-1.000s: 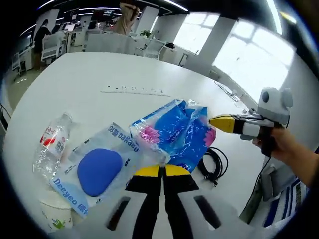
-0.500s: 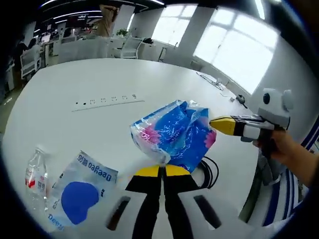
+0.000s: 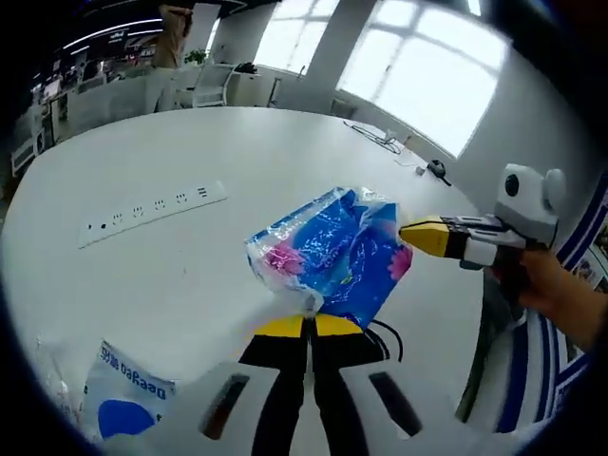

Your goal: Arrange the tabletop items into an orderly group along one side of the table until the central work area is clear of visible clutter.

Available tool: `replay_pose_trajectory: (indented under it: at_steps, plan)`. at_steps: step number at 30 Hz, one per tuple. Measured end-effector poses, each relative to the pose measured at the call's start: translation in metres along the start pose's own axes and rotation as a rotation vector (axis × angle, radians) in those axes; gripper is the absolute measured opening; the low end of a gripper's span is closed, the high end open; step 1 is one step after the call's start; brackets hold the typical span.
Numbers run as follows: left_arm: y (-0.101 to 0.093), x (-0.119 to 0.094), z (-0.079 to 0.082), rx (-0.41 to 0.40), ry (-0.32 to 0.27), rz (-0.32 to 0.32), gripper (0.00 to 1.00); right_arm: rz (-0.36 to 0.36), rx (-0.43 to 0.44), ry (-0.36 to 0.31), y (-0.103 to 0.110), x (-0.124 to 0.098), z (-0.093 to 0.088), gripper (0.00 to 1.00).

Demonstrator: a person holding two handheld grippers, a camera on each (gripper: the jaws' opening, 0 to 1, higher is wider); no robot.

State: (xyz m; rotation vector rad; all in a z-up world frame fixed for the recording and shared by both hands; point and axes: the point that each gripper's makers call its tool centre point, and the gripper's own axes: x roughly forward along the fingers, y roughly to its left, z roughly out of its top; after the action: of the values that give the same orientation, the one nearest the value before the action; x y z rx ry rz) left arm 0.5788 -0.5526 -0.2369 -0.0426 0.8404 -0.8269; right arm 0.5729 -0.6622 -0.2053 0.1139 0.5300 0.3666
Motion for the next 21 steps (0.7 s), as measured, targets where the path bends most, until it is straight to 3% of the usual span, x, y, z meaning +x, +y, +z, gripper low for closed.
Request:
replay_pose_trajectory:
  at_steps: [8, 21]
  plan:
    - [-0.010, 0.038, -0.002, 0.029, 0.040, -0.036, 0.00, -0.071, 0.034, 0.011, -0.036, 0.000, -0.019, 0.00]
    - [-0.014, 0.081, -0.010, 0.045, 0.083, -0.045, 0.00, -0.127, 0.092, 0.031, -0.074, 0.012, -0.047, 0.00]
